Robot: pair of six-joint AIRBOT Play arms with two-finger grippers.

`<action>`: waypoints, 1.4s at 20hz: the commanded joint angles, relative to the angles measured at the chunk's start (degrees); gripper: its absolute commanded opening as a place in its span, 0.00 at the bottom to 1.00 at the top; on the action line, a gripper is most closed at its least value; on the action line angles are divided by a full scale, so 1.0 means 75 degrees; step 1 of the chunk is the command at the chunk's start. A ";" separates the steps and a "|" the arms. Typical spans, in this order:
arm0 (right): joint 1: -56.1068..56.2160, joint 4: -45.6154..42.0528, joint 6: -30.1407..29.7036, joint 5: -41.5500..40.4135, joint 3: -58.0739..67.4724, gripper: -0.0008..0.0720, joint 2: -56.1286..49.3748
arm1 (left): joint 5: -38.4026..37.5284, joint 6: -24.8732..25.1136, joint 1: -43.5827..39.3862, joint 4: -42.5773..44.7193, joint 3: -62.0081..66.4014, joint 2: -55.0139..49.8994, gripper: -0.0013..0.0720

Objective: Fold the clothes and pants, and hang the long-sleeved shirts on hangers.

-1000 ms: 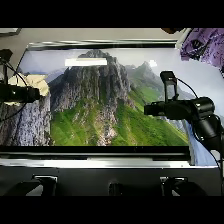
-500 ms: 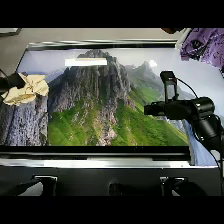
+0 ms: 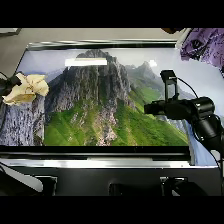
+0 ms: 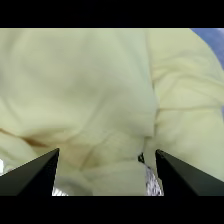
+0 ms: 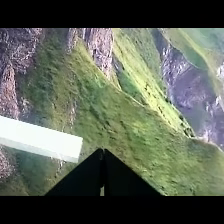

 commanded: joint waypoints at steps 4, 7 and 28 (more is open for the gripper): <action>0.0009 -0.0189 0.0061 0.0143 0.0003 0.18 0.0003 | 0.1542 -0.0484 0.0143 -0.0160 0.0286 -0.1679 0.99; 0.0009 -0.0239 0.0329 0.0143 0.0006 0.27 0.0003 | 0.1119 -0.0554 0.0233 -0.0172 0.0548 -0.1539 0.20; 0.0009 -0.0484 0.1061 -0.1676 0.0012 0.27 0.1387 | -0.2702 -0.0251 -0.5992 -0.3500 -0.4164 0.5948 0.03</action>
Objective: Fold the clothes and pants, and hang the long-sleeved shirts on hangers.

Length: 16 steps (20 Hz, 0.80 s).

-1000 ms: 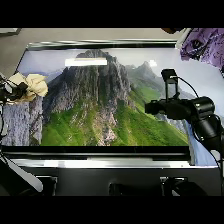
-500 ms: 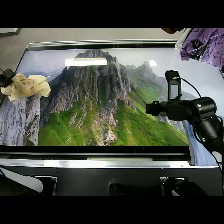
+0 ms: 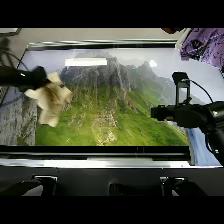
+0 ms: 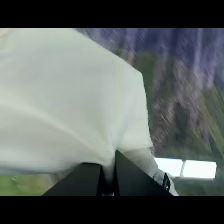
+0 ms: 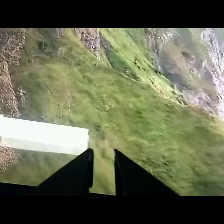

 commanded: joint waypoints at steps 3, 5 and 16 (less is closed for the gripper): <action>0.0009 -0.0300 -0.0006 -0.0650 0.0006 0.27 0.0624 | 0.2294 -0.1411 -0.3649 -0.0804 -0.2343 0.0029 0.04; 0.0009 -0.0321 -0.0003 -0.0973 0.0003 0.26 0.0673 | 0.3112 -0.2081 -0.4313 -0.1081 -0.2742 -0.0472 0.05; -0.0877 -0.1061 0.1813 -0.0160 -0.0877 0.51 0.0443 | 0.0796 0.0391 0.0460 -0.1492 -0.2655 0.1265 1.00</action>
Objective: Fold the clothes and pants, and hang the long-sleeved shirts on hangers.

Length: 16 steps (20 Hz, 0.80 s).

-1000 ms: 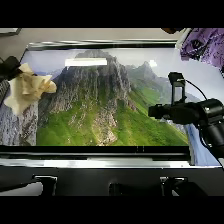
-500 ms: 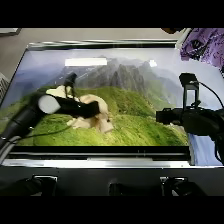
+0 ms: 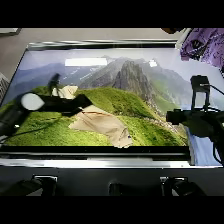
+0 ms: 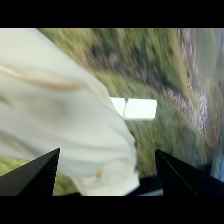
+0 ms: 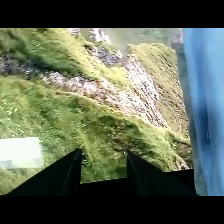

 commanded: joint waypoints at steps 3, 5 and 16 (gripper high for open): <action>-0.1090 0.5123 -0.1125 0.1749 -0.1612 0.72 -0.1017 | -0.1469 0.1547 0.3040 -0.0050 -0.0012 0.1005 1.00; -0.0950 0.6481 -0.1932 0.1891 -0.2028 0.77 -0.1833 | -0.1690 0.1632 0.3719 -0.0050 -0.0015 0.1003 1.00; 0.1017 0.7286 -0.2127 0.3311 -0.2122 0.60 -0.4095 | -0.2046 0.1833 0.5517 -0.0050 -0.0044 0.0670 1.00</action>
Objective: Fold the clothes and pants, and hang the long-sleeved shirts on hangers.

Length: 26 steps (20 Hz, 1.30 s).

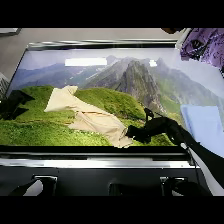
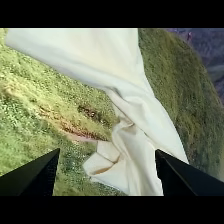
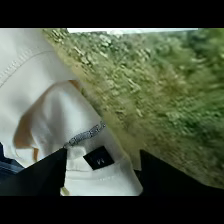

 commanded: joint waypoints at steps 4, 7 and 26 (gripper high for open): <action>0.0364 0.0312 -0.0067 0.0303 -0.0015 0.05 -0.0332 | -0.0172 0.0621 0.0353 -0.0009 -0.0009 -0.1122 1.00; 0.0326 0.0227 0.0044 0.0251 -0.0006 0.05 -0.0020 | 0.0210 0.0796 0.0163 -0.0064 -0.0009 -0.2229 1.00; 0.0326 -0.2967 0.1760 -0.0647 0.1719 0.05 0.1976 | 0.3302 0.0988 -0.0006 -0.1588 0.1769 -0.4132 0.03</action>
